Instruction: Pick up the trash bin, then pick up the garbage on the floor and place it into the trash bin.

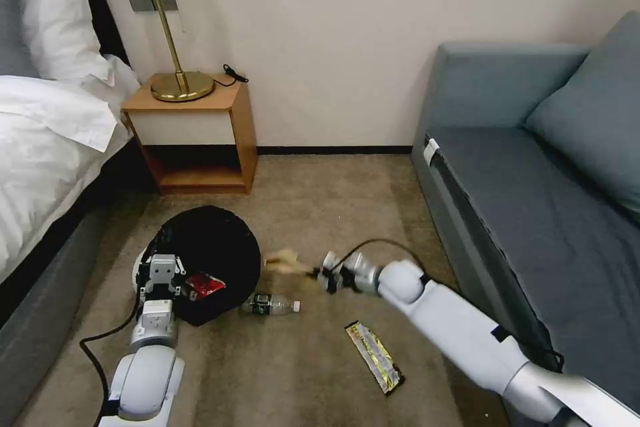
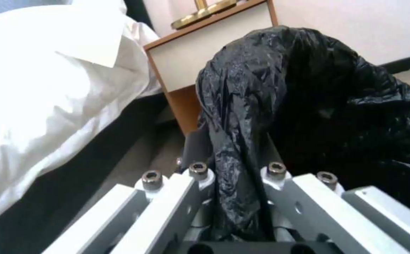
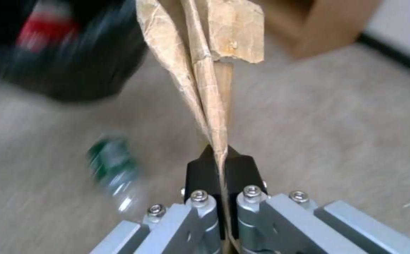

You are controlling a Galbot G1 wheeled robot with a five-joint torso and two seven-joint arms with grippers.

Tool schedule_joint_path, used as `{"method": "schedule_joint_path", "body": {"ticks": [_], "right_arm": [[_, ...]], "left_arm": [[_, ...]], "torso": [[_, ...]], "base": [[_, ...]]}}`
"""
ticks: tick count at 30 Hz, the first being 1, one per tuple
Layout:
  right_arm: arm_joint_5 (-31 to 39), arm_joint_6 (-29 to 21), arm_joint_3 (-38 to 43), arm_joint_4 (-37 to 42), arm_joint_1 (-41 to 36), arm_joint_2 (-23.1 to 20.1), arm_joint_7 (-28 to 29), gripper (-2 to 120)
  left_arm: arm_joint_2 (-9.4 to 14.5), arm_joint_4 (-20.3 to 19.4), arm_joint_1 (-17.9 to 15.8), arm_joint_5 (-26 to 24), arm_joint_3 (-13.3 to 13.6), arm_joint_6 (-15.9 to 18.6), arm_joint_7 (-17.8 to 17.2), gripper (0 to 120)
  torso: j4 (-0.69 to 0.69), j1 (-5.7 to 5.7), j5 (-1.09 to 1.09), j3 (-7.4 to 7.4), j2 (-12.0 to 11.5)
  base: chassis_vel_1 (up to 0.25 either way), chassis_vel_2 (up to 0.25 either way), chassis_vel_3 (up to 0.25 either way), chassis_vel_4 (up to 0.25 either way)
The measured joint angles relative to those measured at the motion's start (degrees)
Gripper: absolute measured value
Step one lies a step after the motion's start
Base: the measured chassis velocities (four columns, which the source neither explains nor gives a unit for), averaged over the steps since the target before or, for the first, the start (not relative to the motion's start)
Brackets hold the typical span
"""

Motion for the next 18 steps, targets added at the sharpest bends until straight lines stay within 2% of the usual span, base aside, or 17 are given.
{"method": "schedule_joint_path", "body": {"ticks": [7, 10, 12, 15, 18], "right_arm": [[6.56, 0.37, 3.72, 4.16, -0.18, 0.87, 3.69, 0], [16.06, -1.39, 1.92, 9.21, -0.23, 1.55, 7.84, 0], [18.30, -1.79, 0.71, 10.70, -0.24, 2.30, 9.60, 0], [19.07, -1.48, -1.27, 12.88, -0.24, 4.35, 11.66, 0], [19.28, -1.13, -2.40, 13.57, -0.32, 5.76, 12.81, 0]], "left_arm": [[0.09, 0.50, -0.45, 0.23, 0.52, -0.02, 0.04, 5], [0.31, 0.61, -0.84, 0.26, 1.05, -0.08, 0.23, 5], [0.37, 0.61, -0.92, 0.26, 1.21, -0.36, 0.25, 5], [0.44, 1.49, -1.64, 0.19, 1.46, -2.39, 0.25, 5], [0.45, 1.97, -2.09, 0.02, 1.63, -2.88, 0.22, 5]], "torso": [[-0.01, 0.00, 0.00, 0.00, 0.00], [-0.01, 0.00, 0.00, 0.00, 0.00], [0.00, 0.00, 0.00, 0.00, 0.00], [0.01, 0.00, 0.00, 0.00, 0.00], [0.01, 0.00, -0.01, 0.00, 0.00]], "base": [[0.000, 0.000, 0.000, 0.000], [0.000, 0.000, 0.000, 0.000], [0.000, 0.000, 0.000, 0.000], [0.000, 0.000, 0.000, 0.000], [0.000, 0.000, 0.000, 0.000]]}}
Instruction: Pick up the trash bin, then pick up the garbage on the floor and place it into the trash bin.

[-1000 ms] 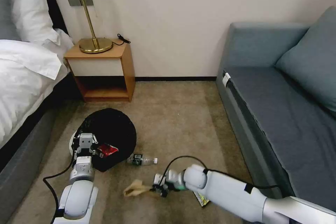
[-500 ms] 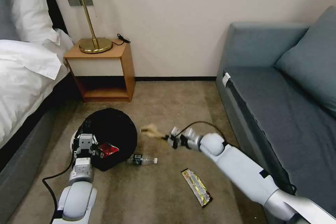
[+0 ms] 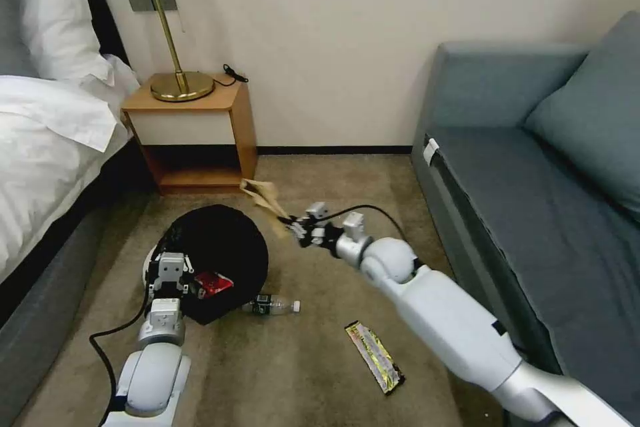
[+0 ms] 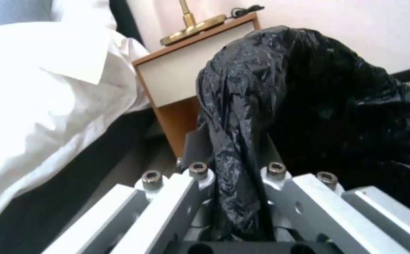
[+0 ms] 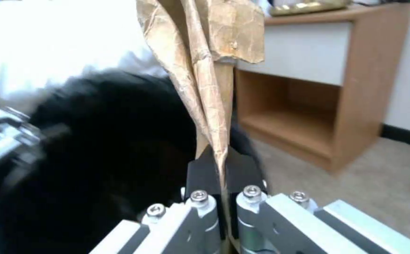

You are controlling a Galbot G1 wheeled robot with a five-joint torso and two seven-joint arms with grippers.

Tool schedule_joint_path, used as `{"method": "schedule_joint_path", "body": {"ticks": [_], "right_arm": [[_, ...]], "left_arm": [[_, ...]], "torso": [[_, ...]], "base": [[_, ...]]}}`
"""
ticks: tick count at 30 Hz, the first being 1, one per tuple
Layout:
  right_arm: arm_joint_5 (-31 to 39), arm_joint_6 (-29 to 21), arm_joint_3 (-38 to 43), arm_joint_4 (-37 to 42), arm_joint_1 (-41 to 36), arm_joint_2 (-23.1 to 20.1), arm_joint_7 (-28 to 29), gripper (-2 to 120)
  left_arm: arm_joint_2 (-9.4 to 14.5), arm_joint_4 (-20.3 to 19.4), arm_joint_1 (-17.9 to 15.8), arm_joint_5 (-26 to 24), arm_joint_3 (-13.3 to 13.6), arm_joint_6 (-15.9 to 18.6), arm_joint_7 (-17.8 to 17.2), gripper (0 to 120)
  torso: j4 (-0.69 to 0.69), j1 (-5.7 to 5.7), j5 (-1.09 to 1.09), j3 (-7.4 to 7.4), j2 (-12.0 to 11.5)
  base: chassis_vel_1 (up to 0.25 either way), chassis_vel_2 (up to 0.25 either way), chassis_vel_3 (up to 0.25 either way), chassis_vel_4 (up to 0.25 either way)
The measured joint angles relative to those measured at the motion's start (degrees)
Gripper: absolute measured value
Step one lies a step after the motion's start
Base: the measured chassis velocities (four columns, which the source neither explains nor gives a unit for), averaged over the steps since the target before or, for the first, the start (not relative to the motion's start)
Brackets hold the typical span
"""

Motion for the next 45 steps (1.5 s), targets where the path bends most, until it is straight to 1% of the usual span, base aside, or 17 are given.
{"method": "schedule_joint_path", "body": {"ticks": [4, 11, 18, 20, 22, 24, 25, 27, 29, 33, 34, 37, 38, 39, 42, 43, 45], "right_arm": [[-0.75, 1.99, -2.04, -0.99, -0.32, 2.26, 1.89, 0], [-3.35, 3.24, -3.66, -3.82, -1.73, 3.74, 2.25, 0], [-4.92, 4.12, -3.79, -5.35, -2.30, 4.09, 2.25, 3], [-5.58, 4.42, -3.79, -5.96, -2.49, 4.20, 2.38, 12], [-5.85, 4.51, -3.79, -6.19, -2.56, 4.23, 2.48, 14], [-6.73, 4.58, -3.92, -6.77, -2.72, 4.23, 2.82, 27], [-6.73, 4.58, -3.92, -6.77, -2.72, 4.23, 2.82, 27], [-7.78, 4.59, -4.27, -7.04, -2.86, 4.10, 3.00, 37], [-8.26, 4.58, -4.38, -7.05, -2.98, 4.02, 3.16, 41], [-9.04, 4.33, -4.30, -6.15, -3.31, 3.88, 4.07, 59], [-9.04, 4.33, -4.30, -6.15, -3.31, 3.88, 4.07, 59], [-9.06, 3.70, -4.31, -5.32, -3.31, 3.64, 4.47, 73], [-9.08, 3.12, -4.31, -4.83, -3.03, 3.27, 4.80, 77], [-9.08, 3.12, -4.31, -4.83, -3.03, 3.27, 4.80, 77], [-9.11, 0.38, -4.18, -3.06, -2.28, 1.06, 5.66, 92], [-9.11, 0.38, -4.18, -3.06, -2.28, 1.06, 5.66, 92], [-8.53, -2.29, -3.80, -1.82, -1.95, -1.00, 6.22, 98]], "left_arm": [[-0.22, 0.10, -0.10, -1.12, 0.71, -0.26, -0.23, 5], [-0.62, 0.41, -0.20, -2.26, 1.02, -3.46, -0.10, 5], [-0.56, 0.25, -0.08, -2.32, 1.01, -3.59, -0.08, 5], [-0.53, 0.11, 0.06, -2.31, 1.05, -3.59, -0.06, 5], [-0.53, 0.06, 0.14, -2.31, 1.09, -3.60, -0.05, 5], [-0.59, -0.12, 0.34, -2.29, 1.27, -3.60, 0.01, 5], [-0.59, -0.12, 0.34, -2.29, 1.27, -3.60, 0.01, 5], [-0.80, -0.38, 0.41, -2.20, 1.39, -3.60, 0.03, 5], [-0.87, -0.52, 0.49, -2.13, 1.47, -3.60, 0.04, 5], [-0.97, -0.57, 0.93, -1.37, 1.29, -3.60, 0.06, 5], [-0.97, -0.57, 0.93, -1.37, 1.29, -3.60, 0.06, 5], [-0.83, -0.16, 0.85, -1.31, 0.89, -3.60, 0.08, 5], [-0.65, 0.20, 0.62, -1.32, 0.55, -3.58, 0.08, 5], [-0.65, 0.20, 0.62, -1.32, 0.55, -3.58, 0.08, 5], [-0.27, 0.80, 0.21, -1.01, -0.45, -3.63, -0.04, 5], [-0.27, 0.80, 0.21, -1.01, -0.45, -3.63, -0.04, 5], [-0.17, 1.05, 0.23, 0.21, -1.09, -4.31, -0.18, 5]], "torso": [[0.00, 0.00, 0.01, 0.00, 0.00], [-0.01, 0.00, 0.01, 0.00, 0.00], [-0.01, 0.00, 0.01, 0.00, 0.00], [-0.01, 0.00, 0.02, 0.00, 0.01], [-0.01, 0.00, 0.02, 0.00, 0.01], [-0.01, 0.00, 0.01, 0.00, 0.01], [-0.01, 0.00, 0.01, 0.00, 0.01], [-0.01, 0.00, 0.01, 0.00, 0.01], [-0.01, 0.00, 0.02, 0.00, 0.01], [0.00, 0.00, 0.02, 0.00, 0.01], [0.00, 0.00, 0.02, 0.00, 0.01], [0.00, 0.00, 0.01, 0.00, 0.01], [0.00, 0.00, 0.02, 0.00, 0.01], [0.00, 0.00, 0.02, 0.00, 0.01], [0.00, 0.00, 0.02, 0.00, 0.01], [0.00, 0.00, 0.02, 0.00, 0.01], [0.00, 0.00, 0.02, 0.00, 0.01]], "base": [[0.000, 0.000, 0.000, 0.000], [0.000, 0.000, 0.000, 0.000], [0.000, 0.000, 0.000, 0.000], [0.000, 0.000, 0.000, 0.000], [0.000, 0.000, 0.000, 0.000], [0.000, 0.000, 0.000, 0.000], [0.000, 0.000, 0.000, 0.000], [0.000, 0.000, 0.000, 0.000], [0.000, 0.000, 0.000, 0.000], [0.000, 0.000, 0.000, 0.000], [0.000, 0.000, 0.000, 0.000], [0.000, 0.000, 0.000, 0.000], [0.000, 0.000, 0.000, 0.000], [0.000, 0.000, 0.000, 0.000], [0.000, 0.000, 0.000, 0.000], [0.000, 0.000, 0.000, 0.000], [0.000, 0.000, 0.000, 0.000]]}}
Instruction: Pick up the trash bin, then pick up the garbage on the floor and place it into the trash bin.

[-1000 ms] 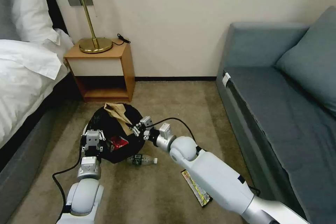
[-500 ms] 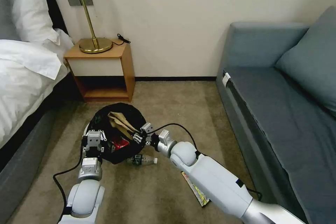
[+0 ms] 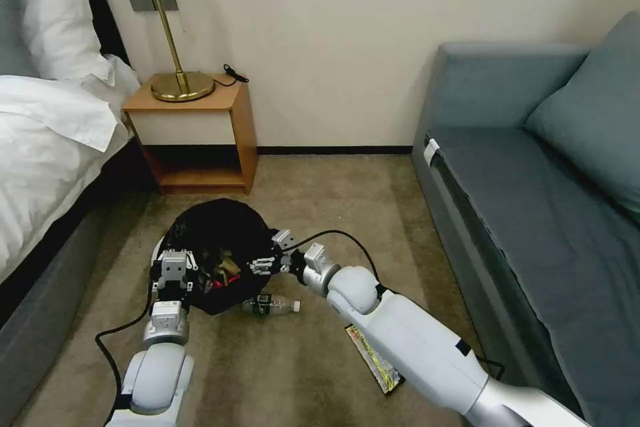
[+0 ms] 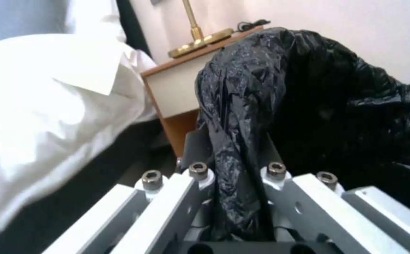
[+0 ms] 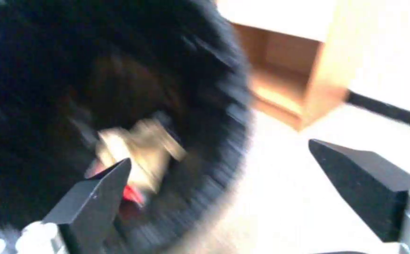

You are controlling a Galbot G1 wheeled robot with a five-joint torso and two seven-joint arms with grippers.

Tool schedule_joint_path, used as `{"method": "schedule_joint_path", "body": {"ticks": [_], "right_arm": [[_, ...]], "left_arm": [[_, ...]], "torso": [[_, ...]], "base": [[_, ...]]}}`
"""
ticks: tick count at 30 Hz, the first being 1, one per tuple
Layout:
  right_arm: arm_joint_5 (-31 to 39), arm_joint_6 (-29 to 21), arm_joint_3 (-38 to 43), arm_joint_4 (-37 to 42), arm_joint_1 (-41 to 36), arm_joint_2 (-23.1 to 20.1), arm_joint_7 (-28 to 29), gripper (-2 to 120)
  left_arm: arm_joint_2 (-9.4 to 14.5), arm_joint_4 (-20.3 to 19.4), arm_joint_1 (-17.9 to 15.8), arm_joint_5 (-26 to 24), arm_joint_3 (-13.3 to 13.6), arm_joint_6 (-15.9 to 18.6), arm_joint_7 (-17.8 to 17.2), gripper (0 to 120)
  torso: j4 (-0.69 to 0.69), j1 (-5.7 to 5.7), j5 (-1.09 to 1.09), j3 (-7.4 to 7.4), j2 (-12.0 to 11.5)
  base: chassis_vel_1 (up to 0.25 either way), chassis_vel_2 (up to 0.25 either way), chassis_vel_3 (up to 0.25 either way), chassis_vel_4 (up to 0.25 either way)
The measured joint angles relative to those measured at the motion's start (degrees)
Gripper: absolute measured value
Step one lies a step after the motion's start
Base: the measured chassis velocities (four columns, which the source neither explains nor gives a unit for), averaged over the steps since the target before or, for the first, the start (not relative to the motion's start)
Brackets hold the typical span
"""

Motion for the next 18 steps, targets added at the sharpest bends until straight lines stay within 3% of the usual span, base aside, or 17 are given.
{"method": "schedule_joint_path", "body": {"ticks": [4, 7, 10, 11, 18], "right_arm": [[0.61, -3.32, 0.08, 0.90, 0.37, -4.32, 0.31, 100], [0.84, -6.74, -1.75, 0.81, 0.48, -10.58, 2.85, 100], [1.87, -8.83, -2.42, 0.87, 0.28, -12.10, 4.66, 100], [5.11, -12.22, -3.06, 1.44, -0.51, -13.86, 7.78, 100], [9.39, -18.26, -4.29, 2.52, -4.03, -16.56, 10.39, 100]], "left_arm": [[0.14, 0.40, 0.38, 1.05, -0.49, -1.02, -0.17, 5], [0.07, 1.01, 0.87, 1.02, -0.54, -1.79, -0.17, 5], [0.03, 1.01, 1.04, 0.97, -0.41, -1.87, -0.15, 5], [-0.02, 1.01, 1.22, 0.94, -0.27, -1.88, -0.08, 5], [0.10, 0.06, 1.38, 1.03, -0.07, -1.48, 0.41, 5]], "torso": [[0.00, 0.00, 0.02, 0.00, 0.00], [-0.03, 0.00, 0.00, 0.00, 0.00], [-0.03, 0.00, 0.01, 0.00, 0.00], [-0.02, 0.00, 0.00, 0.00, 0.00], [-0.02, 0.00, 0.00, 0.00, 0.00]], "base": [[0.000, 0.000, 0.000, 0.000], [0.000, 0.000, 0.000, 0.000], [0.000, 0.000, 0.000, 0.000], [0.000, 0.000, 0.000, 0.000], [0.000, 0.000, 0.000, 0.000]]}}
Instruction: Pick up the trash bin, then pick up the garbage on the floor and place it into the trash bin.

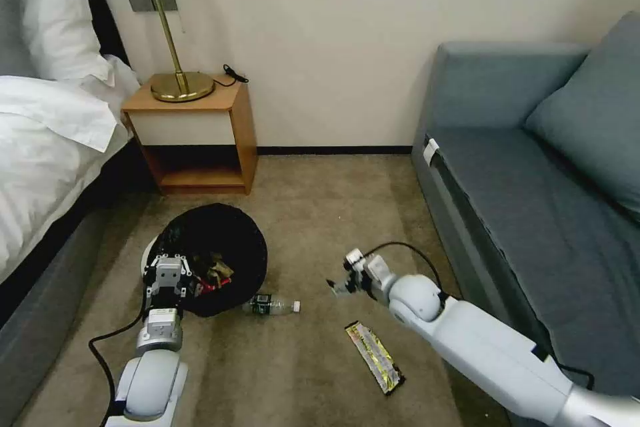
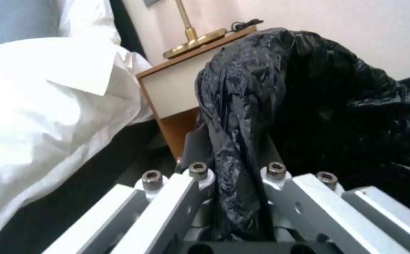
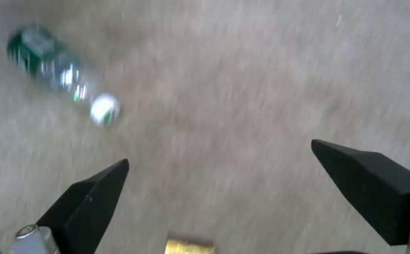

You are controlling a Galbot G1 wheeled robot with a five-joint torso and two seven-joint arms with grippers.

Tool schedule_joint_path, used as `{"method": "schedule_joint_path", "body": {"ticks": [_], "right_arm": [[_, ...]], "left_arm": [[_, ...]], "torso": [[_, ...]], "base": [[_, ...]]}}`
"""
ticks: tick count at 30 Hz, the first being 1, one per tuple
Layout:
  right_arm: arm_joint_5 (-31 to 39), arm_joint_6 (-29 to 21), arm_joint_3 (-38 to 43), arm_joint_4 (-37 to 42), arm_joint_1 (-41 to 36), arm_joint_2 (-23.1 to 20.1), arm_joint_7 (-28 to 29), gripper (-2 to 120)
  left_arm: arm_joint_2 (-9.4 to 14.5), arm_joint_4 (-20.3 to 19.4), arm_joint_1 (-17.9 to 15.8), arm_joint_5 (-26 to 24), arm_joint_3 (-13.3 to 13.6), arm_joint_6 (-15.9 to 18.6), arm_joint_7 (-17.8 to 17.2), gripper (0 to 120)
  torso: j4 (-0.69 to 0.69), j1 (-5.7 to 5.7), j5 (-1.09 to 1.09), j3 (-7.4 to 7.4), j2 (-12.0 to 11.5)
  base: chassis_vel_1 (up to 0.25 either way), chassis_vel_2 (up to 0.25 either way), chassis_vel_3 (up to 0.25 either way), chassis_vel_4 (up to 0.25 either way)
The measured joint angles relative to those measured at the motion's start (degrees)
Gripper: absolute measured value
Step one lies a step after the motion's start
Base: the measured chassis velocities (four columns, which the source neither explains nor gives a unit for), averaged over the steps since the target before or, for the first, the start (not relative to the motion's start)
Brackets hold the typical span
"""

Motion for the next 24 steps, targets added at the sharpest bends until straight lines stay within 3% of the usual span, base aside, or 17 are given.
{"method": "schedule_joint_path", "body": {"ticks": [7, 24], "right_arm": [[3.41, -3.14, -1.52, -0.44, -1.45, -0.78, 0.17, 100], [2.35, -4.87, -2.18, -4.60, -5.10, -1.46, -1.32, 100]], "left_arm": [[0.13, -0.81, 0.76, 0.57, 0.07, 0.05, 0.16, 5], [1.18, -1.09, 1.37, 0.28, -0.33, 0.05, 0.47, 5]], "torso": [[0.02, 0.00, 0.00, 0.00, 0.00], [0.01, 0.00, 0.00, 0.00, 0.00]], "base": [[0.000, 0.000, 0.000, 0.000], [0.000, 0.000, 0.000, 0.000]]}}
